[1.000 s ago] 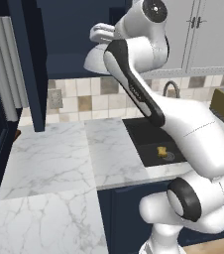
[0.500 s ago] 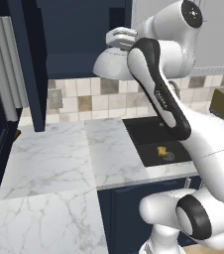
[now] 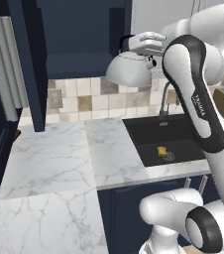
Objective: Open the cabinet, pick the kettle from the cabinet, and place it in the sink.
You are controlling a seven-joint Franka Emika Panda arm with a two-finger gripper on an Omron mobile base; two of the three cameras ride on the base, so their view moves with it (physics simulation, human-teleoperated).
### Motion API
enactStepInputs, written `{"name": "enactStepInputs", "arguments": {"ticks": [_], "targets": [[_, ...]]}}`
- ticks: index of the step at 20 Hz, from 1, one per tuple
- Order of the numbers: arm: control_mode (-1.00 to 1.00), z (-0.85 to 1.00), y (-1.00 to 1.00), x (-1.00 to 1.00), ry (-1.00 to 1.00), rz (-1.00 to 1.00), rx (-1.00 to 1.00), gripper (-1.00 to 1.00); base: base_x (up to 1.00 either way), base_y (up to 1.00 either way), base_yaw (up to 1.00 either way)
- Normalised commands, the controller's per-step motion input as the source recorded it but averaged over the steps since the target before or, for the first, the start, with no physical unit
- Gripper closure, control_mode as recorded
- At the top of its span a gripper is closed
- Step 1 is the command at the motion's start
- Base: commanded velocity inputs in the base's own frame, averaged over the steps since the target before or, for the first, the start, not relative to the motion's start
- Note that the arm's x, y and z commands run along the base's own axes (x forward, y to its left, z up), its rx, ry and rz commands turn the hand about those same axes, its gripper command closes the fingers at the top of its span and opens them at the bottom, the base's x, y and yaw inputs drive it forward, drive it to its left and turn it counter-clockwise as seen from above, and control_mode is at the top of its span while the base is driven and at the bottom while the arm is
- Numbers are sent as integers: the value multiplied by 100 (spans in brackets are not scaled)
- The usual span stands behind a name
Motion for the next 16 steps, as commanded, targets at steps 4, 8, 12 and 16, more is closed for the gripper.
{"name": "enactStepInputs", "arguments": {"ticks": [4,8,12,16], "targets": [[-100,0,-34,-42,0,20,0,100,0,0,0],[-100,0,-37,-38,0,23,0,100,0,0,0],[-100,0,-40,-34,0,25,0,100,0,0,0],[-100,0,-43,-31,0,27,0,100,0,0,0]]}}
